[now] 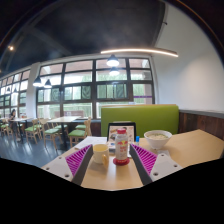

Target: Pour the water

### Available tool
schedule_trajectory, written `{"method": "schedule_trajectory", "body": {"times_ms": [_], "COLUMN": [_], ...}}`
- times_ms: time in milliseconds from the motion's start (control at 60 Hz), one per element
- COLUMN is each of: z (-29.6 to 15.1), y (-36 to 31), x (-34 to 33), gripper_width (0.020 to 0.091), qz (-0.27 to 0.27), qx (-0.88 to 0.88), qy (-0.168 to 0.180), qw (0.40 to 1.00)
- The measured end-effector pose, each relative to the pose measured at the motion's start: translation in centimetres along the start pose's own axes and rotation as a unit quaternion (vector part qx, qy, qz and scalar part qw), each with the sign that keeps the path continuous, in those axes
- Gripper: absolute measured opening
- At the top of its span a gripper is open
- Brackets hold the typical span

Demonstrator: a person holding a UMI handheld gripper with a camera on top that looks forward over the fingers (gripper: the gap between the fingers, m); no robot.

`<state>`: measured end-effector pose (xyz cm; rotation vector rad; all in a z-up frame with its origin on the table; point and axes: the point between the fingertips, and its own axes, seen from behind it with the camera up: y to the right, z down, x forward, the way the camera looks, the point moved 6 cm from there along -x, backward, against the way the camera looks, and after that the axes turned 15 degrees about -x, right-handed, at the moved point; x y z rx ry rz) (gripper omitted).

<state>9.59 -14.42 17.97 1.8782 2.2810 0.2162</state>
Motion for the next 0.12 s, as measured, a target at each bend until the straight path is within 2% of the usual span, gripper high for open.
{"method": "schedule_trajectory", "body": {"times_ms": [117], "z": [-0.3], "y": [-1.3], "x": [-4.9], "gripper_width": [0.0827], "qz": [-0.006], "qx": [0.005], "qy": [0.009], "qw": [1.0]}}
